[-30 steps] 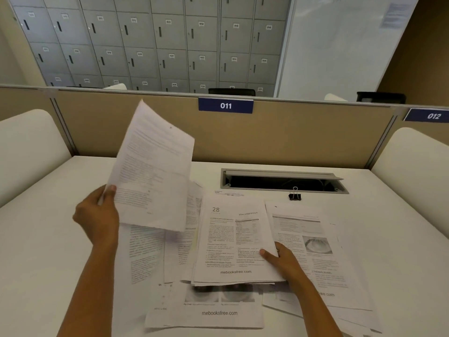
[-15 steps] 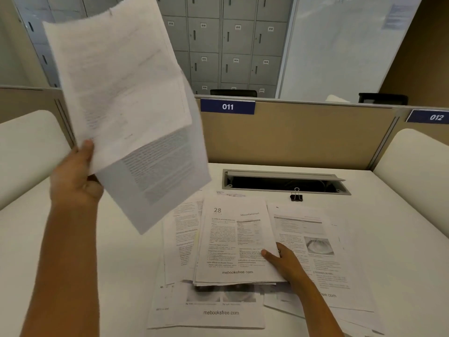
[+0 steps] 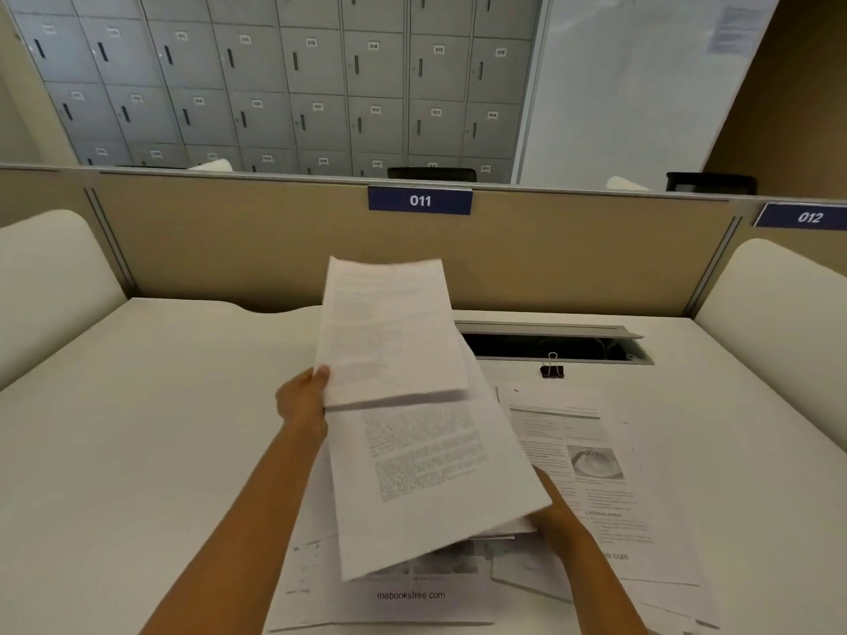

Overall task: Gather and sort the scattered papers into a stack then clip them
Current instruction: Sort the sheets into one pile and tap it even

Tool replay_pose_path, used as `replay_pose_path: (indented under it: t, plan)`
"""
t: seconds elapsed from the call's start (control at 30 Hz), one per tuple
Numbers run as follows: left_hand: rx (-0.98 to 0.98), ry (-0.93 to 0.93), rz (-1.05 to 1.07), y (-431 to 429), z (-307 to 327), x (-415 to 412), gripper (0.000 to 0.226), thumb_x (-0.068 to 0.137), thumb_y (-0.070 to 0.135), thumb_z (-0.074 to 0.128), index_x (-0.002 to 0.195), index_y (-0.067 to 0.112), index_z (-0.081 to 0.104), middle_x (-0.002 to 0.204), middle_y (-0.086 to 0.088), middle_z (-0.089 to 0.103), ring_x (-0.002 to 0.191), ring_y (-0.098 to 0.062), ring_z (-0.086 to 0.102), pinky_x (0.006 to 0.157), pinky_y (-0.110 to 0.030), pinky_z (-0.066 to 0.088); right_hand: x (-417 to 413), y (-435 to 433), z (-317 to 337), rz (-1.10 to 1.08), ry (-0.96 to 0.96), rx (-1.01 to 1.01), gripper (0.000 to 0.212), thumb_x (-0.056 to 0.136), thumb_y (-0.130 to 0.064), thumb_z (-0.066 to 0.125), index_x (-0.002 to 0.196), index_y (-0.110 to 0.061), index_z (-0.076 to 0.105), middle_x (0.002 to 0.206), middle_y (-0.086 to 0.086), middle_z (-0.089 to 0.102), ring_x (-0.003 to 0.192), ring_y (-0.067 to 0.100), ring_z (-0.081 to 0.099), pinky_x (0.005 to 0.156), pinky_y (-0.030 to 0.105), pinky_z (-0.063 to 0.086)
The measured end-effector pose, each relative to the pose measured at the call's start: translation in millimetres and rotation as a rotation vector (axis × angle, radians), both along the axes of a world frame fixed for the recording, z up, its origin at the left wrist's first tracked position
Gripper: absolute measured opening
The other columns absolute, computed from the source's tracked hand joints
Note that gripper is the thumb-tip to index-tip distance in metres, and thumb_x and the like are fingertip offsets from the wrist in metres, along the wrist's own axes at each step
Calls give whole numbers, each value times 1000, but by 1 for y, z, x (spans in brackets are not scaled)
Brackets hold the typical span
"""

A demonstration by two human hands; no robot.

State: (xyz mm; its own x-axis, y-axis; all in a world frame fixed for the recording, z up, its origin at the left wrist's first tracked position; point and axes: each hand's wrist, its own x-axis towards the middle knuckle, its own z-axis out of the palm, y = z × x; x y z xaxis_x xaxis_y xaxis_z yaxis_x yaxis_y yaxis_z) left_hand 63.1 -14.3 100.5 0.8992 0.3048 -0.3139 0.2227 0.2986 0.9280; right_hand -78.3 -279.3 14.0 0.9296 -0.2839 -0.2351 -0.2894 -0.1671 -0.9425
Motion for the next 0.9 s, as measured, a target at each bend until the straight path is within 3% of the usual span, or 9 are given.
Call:
replay_pose_path:
  t: [0.07,0.1,0.2,0.3,0.4,0.57,0.67,0.8,0.9]
  plan:
    - [117,31,-17,-12,-17,-6,37,85,11,63,118,-4,59,122,-20,61,105,-31,60,97,-39,47,1,0,-2,12,38,9,13,94,-15,51,95,-13,64,103,3,66,105,29,59,87,31,46]
    - [162,36,-20,-17,-24,-10,36,86,10,61,119,-4,58,122,-21,60,109,-32,59,97,-35,46,4,-2,-4,-13,55,34,25,96,-26,47,107,-9,63,111,6,64,110,29,57,91,34,46]
    - [253,53,-24,-28,-39,-20,33,90,9,55,120,-6,57,124,-22,59,112,-34,56,92,-30,43,5,-3,4,-68,132,165,44,96,-51,29,117,-22,55,114,2,60,108,22,56,95,34,45]
    - [327,65,-28,-34,-42,-24,31,92,9,51,119,-5,57,125,-22,58,114,-34,55,92,-30,42,5,-5,3,32,91,104,26,95,-42,42,111,-25,54,107,-9,62,98,13,59,85,24,48]
    - [415,23,-45,-32,-41,-25,30,93,12,51,116,-4,60,122,-22,61,111,-34,57,93,-32,43,7,-5,-5,74,61,-30,27,89,-28,59,112,-15,60,117,4,66,91,10,65,70,16,52]
    - [446,-114,-1,-23,-33,-37,28,93,15,51,110,-2,65,110,-16,67,94,-26,60,85,-29,46,10,-3,-11,-19,52,-95,35,90,-31,55,120,-13,59,122,6,63,106,21,61,96,39,48]
    - [323,-104,-22,-20,-33,-58,28,93,17,52,114,1,63,102,-3,62,92,-20,55,87,-31,46,9,1,-7,-42,76,-128,37,94,-30,49,127,-12,54,129,6,58,114,23,56,101,38,44]
    - [298,-12,-147,-20,-52,-82,30,91,17,55,118,5,61,119,-6,62,106,-27,58,98,-45,46,10,2,-5,-75,73,-131,38,98,-27,39,130,-9,50,137,8,49,124,25,47,105,35,35]
    - [417,-19,-218,-25,-62,-101,26,93,13,50,114,4,64,120,-12,63,106,-27,58,96,-34,44,8,3,-2,-102,45,-67,41,100,-26,34,137,-9,42,145,6,41,132,25,38,109,34,28]
